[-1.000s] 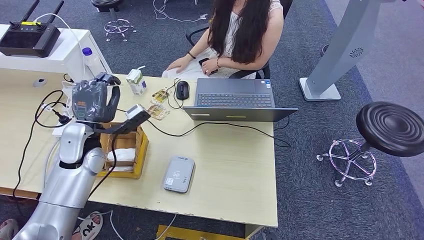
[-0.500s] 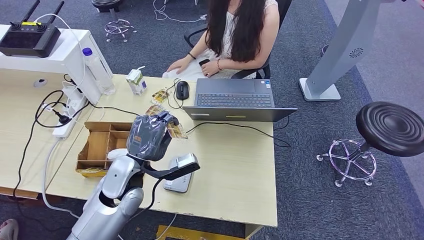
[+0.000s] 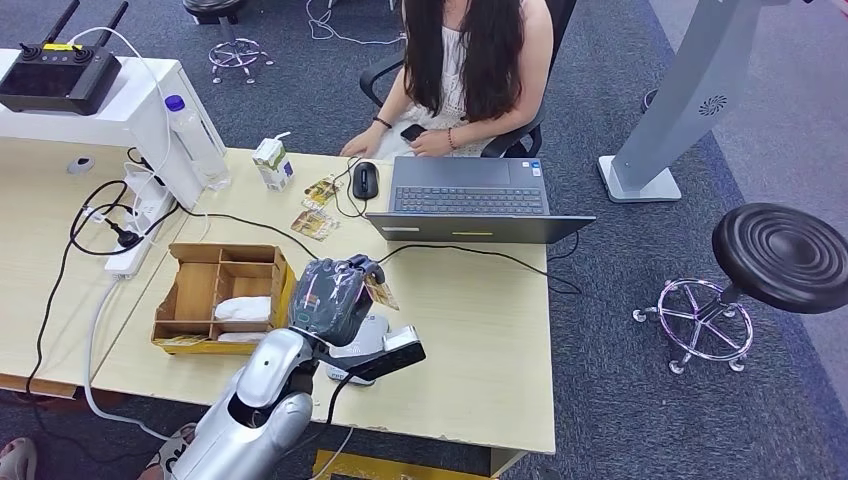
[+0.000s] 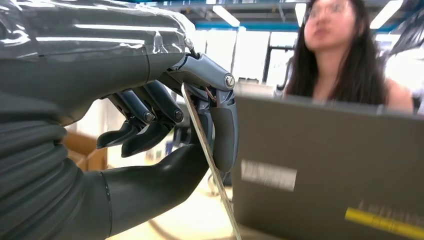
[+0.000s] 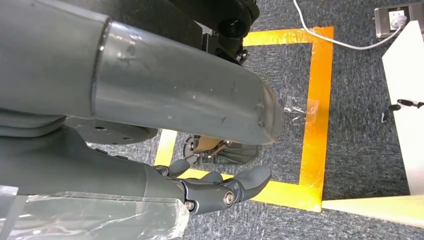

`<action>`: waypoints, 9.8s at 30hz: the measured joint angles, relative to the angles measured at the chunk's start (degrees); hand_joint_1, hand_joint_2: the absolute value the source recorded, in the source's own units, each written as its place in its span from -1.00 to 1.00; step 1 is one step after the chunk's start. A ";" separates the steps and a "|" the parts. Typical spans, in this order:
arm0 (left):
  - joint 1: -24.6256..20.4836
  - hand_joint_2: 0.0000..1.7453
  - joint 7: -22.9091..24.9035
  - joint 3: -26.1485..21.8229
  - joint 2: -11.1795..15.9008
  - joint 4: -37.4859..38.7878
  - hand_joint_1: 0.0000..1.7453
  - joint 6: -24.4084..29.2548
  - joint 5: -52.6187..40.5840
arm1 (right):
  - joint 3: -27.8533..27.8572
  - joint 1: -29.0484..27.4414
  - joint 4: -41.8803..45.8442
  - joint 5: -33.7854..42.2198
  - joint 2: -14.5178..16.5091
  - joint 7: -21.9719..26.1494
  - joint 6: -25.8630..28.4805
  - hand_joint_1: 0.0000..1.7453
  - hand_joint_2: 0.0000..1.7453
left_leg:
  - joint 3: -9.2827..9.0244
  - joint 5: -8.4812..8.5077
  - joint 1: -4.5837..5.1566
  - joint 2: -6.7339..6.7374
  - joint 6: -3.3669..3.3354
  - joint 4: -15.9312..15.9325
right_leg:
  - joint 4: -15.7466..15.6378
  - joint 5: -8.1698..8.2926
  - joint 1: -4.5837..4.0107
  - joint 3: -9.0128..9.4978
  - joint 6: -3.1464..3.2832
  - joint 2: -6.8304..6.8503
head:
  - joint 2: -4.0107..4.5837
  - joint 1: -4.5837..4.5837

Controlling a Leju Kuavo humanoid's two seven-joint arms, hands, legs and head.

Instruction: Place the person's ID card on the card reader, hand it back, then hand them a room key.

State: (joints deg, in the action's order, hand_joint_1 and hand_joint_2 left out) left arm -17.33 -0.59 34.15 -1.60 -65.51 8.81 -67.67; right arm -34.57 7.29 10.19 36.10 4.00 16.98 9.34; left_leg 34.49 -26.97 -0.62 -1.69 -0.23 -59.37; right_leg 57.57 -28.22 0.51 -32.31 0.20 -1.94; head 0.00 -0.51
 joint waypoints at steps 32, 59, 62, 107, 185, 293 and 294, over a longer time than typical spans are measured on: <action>8.12 1.00 1.59 0.12 1.43 -0.13 1.00 -0.05 0.92 | 1.44 -1.09 -0.31 1.05 -0.09 0.68 0.54 -1.00 -1.00 | 0.00 0.00 -0.01 -0.01 0.00 0.01 | 0.00 0.00 -0.01 0.00 0.00 0.01 | 0.00 0.00; 12.54 1.00 9.29 -0.96 1.41 -2.27 1.00 -0.10 -1.73 | 2.32 -2.32 -0.74 1.11 -1.49 0.02 0.61 -1.00 -1.00 | 0.03 -0.02 0.00 0.01 -0.02 0.02 | -0.01 -0.01 0.00 0.02 -0.01 0.01 | 0.00 0.02; 13.52 1.00 8.94 -2.92 1.90 -1.20 1.00 0.74 -0.95 | 2.27 -2.36 -0.79 0.35 -1.41 -1.18 1.75 -1.00 -1.00 | -0.01 -0.01 0.00 0.01 -0.01 0.02 | -0.01 -0.01 0.00 0.01 0.00 0.00 | 0.00 -0.02; 7.36 1.00 4.67 -8.54 -1.14 3.37 1.00 2.50 -3.61 | -2.81 8.58 0.82 -10.86 -2.89 -0.64 22.44 -1.00 -1.00 | 2.16 0.92 0.00 1.03 0.08 0.15 | 0.06 1.50 0.01 -2.12 -0.16 -1.03 | 0.00 0.13; -21.93 1.00 2.81 -19.97 14.86 10.86 1.00 14.82 -4.88 | -12.54 -3.27 -2.04 -15.69 -6.22 -42.13 -0.89 -1.00 -1.00 | 1.81 1.72 -0.18 -0.26 0.17 0.13 | 0.27 1.45 -0.14 -1.92 0.16 0.32 | 0.00 -0.01; 29.10 1.00 5.25 -16.53 23.96 -31.10 -1.00 2.03 0.45 | -11.52 -4.10 -2.04 -3.71 -4.79 -37.36 4.51 -1.00 1.00 | 1.50 1.11 -0.05 0.10 0.08 0.15 | 0.26 0.94 0.01 -1.72 0.09 -0.10 | 0.00 0.06; 29.43 1.00 5.55 -16.54 24.07 -31.09 -1.00 2.10 0.64 | -11.52 -4.10 -2.04 -3.69 -4.79 -37.34 4.59 -1.00 1.00 | 1.50 1.11 -0.05 0.10 0.08 0.15 | 0.26 0.93 0.01 -1.72 0.09 -0.10 | 0.00 0.06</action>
State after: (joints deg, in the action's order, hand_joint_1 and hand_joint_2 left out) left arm 12.09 4.97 17.61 22.47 -96.60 10.91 -67.02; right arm -46.10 3.19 8.15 32.41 -0.79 -20.35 13.93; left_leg 35.99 -25.86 -0.67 -1.60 -0.15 -59.21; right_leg 57.83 -27.29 0.51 -34.03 0.29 -2.03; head 0.00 -0.45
